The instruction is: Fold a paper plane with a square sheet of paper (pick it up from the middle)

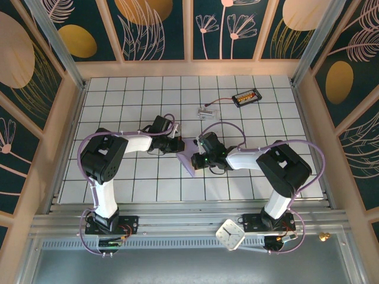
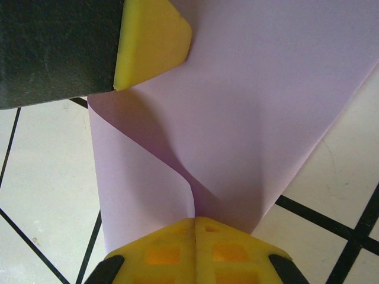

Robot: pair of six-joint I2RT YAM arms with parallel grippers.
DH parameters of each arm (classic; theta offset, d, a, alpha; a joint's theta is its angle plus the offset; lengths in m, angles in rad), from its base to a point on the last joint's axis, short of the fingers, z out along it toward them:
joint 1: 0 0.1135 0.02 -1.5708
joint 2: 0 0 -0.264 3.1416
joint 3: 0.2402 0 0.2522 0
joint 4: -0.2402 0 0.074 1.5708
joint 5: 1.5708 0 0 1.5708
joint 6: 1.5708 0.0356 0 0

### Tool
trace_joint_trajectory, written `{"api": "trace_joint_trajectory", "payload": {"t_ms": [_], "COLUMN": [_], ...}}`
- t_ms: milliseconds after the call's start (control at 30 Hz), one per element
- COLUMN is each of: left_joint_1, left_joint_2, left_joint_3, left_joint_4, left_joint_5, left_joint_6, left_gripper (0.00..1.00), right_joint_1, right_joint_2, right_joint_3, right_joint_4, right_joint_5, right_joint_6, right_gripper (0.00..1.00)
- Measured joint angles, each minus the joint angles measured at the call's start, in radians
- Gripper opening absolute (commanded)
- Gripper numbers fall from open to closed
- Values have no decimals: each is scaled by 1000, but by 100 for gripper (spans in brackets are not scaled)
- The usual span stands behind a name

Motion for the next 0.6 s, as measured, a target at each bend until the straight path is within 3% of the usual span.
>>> {"api": "trace_joint_trajectory", "payload": {"t_ms": [600], "left_joint_1": [0], "left_joint_2": [0], "left_joint_3": [0], "left_joint_4": [-1], "left_joint_5": [0], "left_joint_6": [0], "left_gripper": [3], "right_joint_1": [-1], "right_joint_2": [0], "right_joint_3": [-8], "right_joint_4": [9], "right_joint_5": [0], "right_joint_6": [0], "right_gripper": [2]}}
